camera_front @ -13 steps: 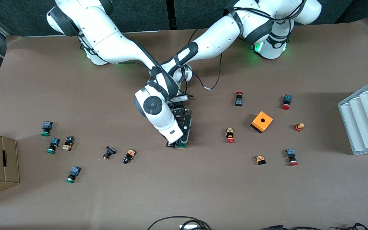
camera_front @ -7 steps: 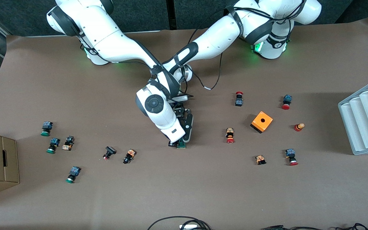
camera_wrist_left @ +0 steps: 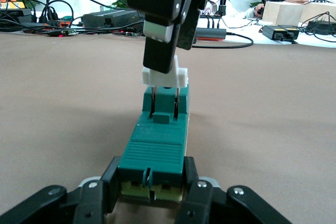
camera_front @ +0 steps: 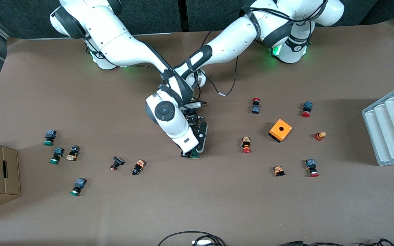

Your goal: Close load switch with both arms

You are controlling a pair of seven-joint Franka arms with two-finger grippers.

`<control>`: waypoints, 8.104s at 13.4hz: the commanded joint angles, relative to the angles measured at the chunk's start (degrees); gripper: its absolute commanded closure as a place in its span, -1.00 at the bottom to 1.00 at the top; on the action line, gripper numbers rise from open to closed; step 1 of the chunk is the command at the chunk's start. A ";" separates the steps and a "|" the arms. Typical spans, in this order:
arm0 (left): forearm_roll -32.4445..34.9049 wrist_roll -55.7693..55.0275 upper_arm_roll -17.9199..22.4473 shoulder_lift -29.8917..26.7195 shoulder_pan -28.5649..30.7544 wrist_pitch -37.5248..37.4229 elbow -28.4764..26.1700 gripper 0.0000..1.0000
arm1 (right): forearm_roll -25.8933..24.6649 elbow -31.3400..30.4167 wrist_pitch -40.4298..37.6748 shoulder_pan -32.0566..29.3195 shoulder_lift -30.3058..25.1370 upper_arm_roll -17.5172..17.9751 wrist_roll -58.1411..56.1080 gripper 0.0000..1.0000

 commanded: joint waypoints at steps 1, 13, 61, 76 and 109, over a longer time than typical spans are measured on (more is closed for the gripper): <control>-0.46 -0.39 0.36 0.11 -0.27 -0.61 0.82 0.20 | 1.80 1.95 1.30 0.01 1.27 -0.27 -0.38 -0.29; -0.28 -0.30 0.36 0.28 -0.36 -0.52 0.73 0.20 | 1.80 3.88 5.43 -0.43 3.56 -0.44 -0.47 -0.28; -0.37 -0.30 0.36 0.19 -0.27 -0.52 0.73 0.20 | 1.72 12.41 9.56 -2.19 12.08 -0.36 -0.91 -0.29; -0.46 -0.13 0.36 0.11 -0.27 -0.52 0.82 0.20 | 8.55 9.34 0.97 -2.45 3.13 -0.88 -0.38 -1.00; -33.23 57.67 0.01 -14.48 0.69 -0.43 1.61 -1.00 | -4.35 1.97 -49.59 -27.73 -29.04 -0.89 47.08 -1.00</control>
